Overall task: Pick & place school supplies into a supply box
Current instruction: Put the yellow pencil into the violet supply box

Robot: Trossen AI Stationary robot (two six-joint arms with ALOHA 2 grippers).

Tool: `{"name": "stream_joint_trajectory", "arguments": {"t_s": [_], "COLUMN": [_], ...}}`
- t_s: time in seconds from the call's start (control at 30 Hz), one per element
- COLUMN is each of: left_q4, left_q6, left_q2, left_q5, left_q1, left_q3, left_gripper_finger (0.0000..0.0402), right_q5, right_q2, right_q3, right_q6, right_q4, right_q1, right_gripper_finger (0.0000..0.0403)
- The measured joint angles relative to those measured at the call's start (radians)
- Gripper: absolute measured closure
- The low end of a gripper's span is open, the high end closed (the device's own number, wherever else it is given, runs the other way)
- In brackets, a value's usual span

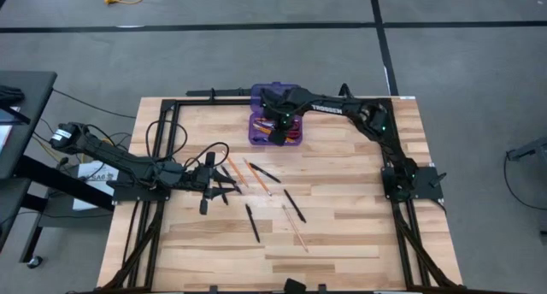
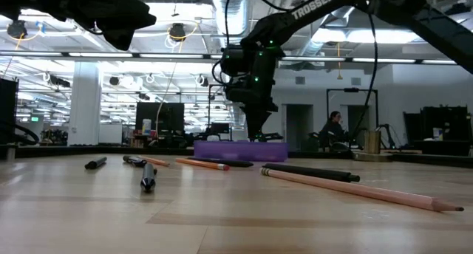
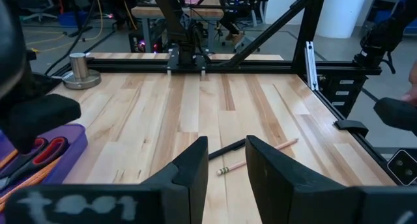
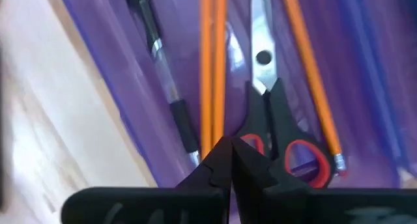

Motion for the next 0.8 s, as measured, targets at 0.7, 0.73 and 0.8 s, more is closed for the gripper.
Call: {"name": "stream_joint_trajectory", "arguments": {"t_s": [0.7, 0.73, 0.8], "left_q4": [-0.02, -0.025, -0.029], "left_q6": [0.008, 0.009, 0.009], "left_q2": [0.0, 0.0, 0.0], "left_q5": [0.0, 0.0, 0.0], "left_q1": [0.0, 0.0, 0.0], "left_q3": [0.0, 0.0, 0.0], "left_gripper_finger": [0.031, 0.031, 0.031], "right_q5": [0.144, 0.144, 0.145], "right_q2": [-0.393, -0.425, -0.496], "right_q3": [-0.078, -0.121, -0.224], "right_q6": [0.091, 0.104, 0.14], "right_q4": [-0.253, -0.254, -0.222], "right_q1": [0.108, 0.123, 0.157], "right_gripper_finger": [0.0403, 0.0403, 0.0403]}}
